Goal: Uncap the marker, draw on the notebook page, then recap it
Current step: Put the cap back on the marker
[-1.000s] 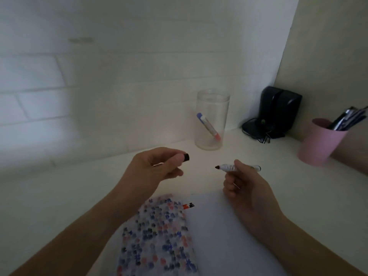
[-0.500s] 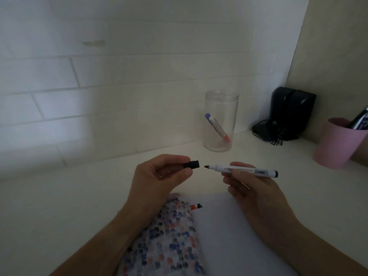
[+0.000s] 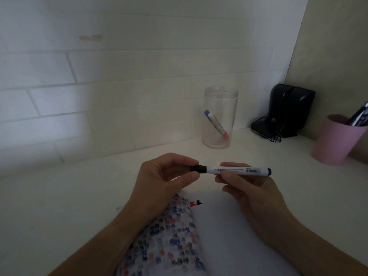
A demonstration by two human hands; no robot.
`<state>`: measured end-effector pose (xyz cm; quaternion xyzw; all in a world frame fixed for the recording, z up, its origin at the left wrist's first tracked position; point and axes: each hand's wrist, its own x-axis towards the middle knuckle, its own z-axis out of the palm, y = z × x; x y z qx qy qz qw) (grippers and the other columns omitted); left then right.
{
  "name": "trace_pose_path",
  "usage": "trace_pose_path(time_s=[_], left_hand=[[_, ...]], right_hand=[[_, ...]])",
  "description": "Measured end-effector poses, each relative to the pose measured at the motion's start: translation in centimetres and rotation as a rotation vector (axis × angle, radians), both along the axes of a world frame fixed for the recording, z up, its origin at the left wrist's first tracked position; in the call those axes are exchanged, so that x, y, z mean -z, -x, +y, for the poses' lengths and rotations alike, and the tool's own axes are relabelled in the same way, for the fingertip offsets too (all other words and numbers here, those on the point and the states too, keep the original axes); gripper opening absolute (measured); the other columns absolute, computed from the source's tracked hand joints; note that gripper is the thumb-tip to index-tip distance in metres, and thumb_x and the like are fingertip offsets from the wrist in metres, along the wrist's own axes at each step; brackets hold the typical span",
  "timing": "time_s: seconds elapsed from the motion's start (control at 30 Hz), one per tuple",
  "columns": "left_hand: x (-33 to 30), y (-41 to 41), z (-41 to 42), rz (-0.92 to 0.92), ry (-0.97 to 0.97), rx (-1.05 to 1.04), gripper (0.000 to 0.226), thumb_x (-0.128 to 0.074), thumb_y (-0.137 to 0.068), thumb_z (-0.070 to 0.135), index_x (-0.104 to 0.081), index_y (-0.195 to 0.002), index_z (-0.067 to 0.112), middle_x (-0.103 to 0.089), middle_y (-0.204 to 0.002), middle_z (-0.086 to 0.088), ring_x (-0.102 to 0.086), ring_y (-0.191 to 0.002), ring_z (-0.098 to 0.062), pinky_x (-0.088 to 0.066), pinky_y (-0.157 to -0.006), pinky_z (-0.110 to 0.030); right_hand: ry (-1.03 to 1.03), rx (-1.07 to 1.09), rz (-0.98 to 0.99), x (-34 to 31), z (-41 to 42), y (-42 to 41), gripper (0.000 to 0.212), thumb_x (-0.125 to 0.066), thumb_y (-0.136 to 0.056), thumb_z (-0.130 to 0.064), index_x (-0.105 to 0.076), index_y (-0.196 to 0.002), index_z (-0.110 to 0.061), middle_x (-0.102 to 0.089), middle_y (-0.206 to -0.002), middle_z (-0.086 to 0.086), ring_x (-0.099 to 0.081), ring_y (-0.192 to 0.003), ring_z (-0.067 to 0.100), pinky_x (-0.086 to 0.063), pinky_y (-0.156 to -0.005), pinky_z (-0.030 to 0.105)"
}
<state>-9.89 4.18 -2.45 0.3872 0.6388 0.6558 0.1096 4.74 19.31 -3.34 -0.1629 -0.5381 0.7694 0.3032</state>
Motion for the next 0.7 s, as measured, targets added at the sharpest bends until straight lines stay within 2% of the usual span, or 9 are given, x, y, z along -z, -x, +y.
trace_pose_path(time_s=[0.13,0.4,0.53,0.63,0.7], left_hand=[[-0.1,0.27,-0.35,0.077,0.0,-0.012,0.019,-0.086,-0.076,0.001,-0.084,-0.095,0.006,-0.087,-0.092,0.0,-0.083,-0.084,-0.01,-0.062,-0.081,-0.015],[0.21,0.52,-0.36,0.132,0.035,-0.002,0.018,-0.086,-0.076,0.016,-0.084,-0.092,0.009,-0.087,-0.088,-0.002,-0.083,-0.081,-0.012,-0.061,-0.076,-0.016],[0.25,0.4,-0.64,0.119,0.051,0.032,0.023,-0.082,-0.075,0.027,-0.083,-0.093,0.012,-0.087,-0.087,-0.001,-0.084,-0.082,-0.014,-0.063,-0.079,-0.019],[0.33,0.61,-0.21,0.2,0.093,0.01,0.012,-0.084,-0.08,0.022,-0.081,-0.091,0.019,-0.085,-0.09,0.005,-0.082,-0.087,-0.01,-0.063,-0.086,-0.023],[0.43,0.55,0.15,0.294,0.121,-0.017,0.011,-0.086,-0.082,0.019,-0.079,-0.089,0.023,-0.084,-0.089,0.01,-0.081,-0.087,-0.007,-0.063,-0.085,-0.023]], right_hand=[[0.013,-0.007,0.013,0.05,0.01,0.21,0.037,-0.082,-0.056,-0.022,-0.083,-0.091,-0.01,-0.08,-0.096,0.02,-0.078,-0.086,0.025,-0.06,-0.072,0.023],[0.031,-0.047,0.042,0.19,0.1,0.61,0.039,-0.08,-0.061,-0.02,-0.08,-0.094,0.001,-0.079,-0.1,0.023,-0.078,-0.087,0.027,-0.061,-0.077,0.023],[-0.013,-0.039,0.048,0.1,-0.1,0.39,0.039,-0.082,-0.06,-0.024,-0.081,-0.093,-0.003,-0.08,-0.099,0.021,-0.078,-0.09,0.03,-0.06,-0.078,0.024],[-0.053,-0.037,0.038,-0.26,-0.35,0.38,0.052,-0.087,-0.058,-0.035,-0.08,-0.101,-0.008,-0.08,-0.104,0.017,-0.076,-0.097,0.028,-0.059,-0.081,0.024],[-0.021,0.01,0.038,-0.36,-0.35,0.42,0.044,-0.081,-0.067,-0.028,-0.078,-0.107,-0.01,-0.08,-0.105,0.014,-0.076,-0.1,0.024,-0.06,-0.08,0.024]])
